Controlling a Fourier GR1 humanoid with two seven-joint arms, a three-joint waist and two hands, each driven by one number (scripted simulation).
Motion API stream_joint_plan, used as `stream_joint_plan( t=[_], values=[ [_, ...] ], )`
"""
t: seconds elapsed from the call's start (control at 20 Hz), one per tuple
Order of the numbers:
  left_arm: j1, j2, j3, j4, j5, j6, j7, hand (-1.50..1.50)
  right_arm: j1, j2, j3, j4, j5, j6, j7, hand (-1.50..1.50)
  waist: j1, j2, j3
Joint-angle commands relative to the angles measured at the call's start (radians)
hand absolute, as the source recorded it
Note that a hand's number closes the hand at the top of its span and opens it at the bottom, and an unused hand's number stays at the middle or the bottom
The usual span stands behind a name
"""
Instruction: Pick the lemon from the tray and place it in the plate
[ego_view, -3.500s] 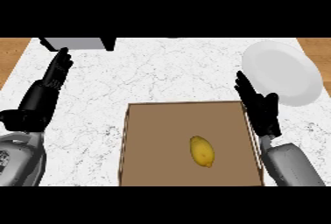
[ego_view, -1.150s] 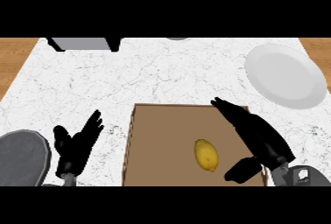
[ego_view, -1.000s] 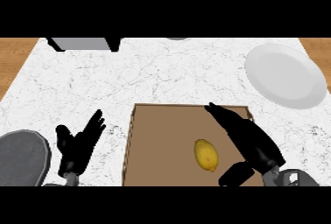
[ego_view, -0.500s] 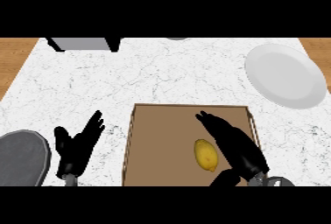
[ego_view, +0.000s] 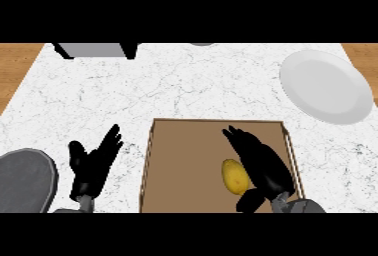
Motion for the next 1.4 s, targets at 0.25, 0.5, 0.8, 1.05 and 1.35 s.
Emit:
stream_joint_plan(
  t=[0.25, 0.5, 0.8, 1.05, 1.35],
  values=[
    [-0.017, -0.021, 0.039, -0.002, -0.013, -0.026, 0.026, 0.0, -0.042, 0.107, -0.006, 0.227, 0.109, -0.026, -0.084, -1.5, 0.002, 0.001, 0.0],
    [0.034, -0.021, 0.029, -0.072, -0.009, -0.032, 0.045, 0.0, -0.072, 0.045, 0.023, 0.222, 0.144, 0.045, -0.146, 1.5, 0.005, 0.0, 0.0],
    [0.051, -0.001, 0.064, -0.067, -0.011, -0.091, 0.026, 0.0, 0.02, 0.064, 0.031, 0.179, 0.238, -0.023, -0.185, 1.5, 0.0, 0.0, 0.0],
    [-0.034, -0.068, 0.048, 0.028, -0.064, -0.025, -0.004, 0.0, -0.058, 0.091, -0.018, 0.205, 0.272, -0.11, -0.24, 1.5, -0.002, 0.0, 0.0],
    [0.077, -0.031, 0.061, -0.035, -0.037, -0.066, -0.019, 0.0, 0.337, -0.252, -0.064, -0.062, 0.126, -0.267, -0.647, 1.5, -0.025, -0.007, 0.001]
  ],
)
